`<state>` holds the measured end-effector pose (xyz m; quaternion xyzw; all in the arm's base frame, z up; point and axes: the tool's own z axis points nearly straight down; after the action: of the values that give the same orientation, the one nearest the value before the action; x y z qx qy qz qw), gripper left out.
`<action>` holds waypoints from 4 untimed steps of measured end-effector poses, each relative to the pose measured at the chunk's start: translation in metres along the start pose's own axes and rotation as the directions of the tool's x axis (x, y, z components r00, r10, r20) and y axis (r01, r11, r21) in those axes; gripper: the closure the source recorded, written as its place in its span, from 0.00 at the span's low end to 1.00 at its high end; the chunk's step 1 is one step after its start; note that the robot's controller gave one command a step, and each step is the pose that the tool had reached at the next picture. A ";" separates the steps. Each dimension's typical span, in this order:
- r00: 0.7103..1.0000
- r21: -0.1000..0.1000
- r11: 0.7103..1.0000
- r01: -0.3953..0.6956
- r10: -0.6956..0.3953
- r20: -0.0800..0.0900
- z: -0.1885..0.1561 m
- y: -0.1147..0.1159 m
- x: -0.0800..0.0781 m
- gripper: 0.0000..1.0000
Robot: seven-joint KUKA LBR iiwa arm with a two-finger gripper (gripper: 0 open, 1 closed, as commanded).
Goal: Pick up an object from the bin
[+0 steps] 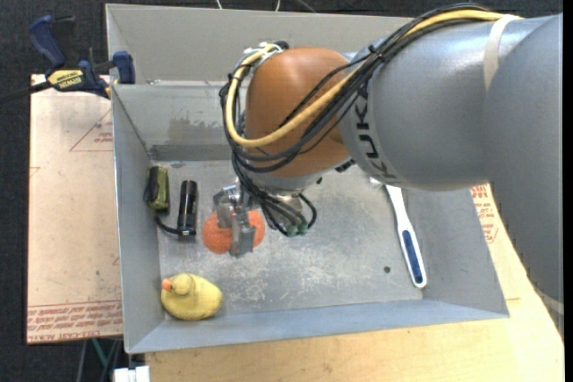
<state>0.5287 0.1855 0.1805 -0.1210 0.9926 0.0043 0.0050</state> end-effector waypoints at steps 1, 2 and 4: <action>1.000 0.000 1.000 -0.010 0.010 -0.005 0.076 -0.010 0.018 1.00; 1.000 -0.001 1.000 0.024 -0.024 0.008 0.026 -0.006 0.009 1.00; 0.999 -0.002 0.999 0.049 -0.049 -0.007 0.005 0.006 0.023 1.00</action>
Offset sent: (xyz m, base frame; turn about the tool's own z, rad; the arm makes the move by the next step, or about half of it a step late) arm -0.0040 -0.0061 -0.0066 -0.0348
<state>0.5053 0.1856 0.1749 -0.1452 0.9894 0.0045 0.0017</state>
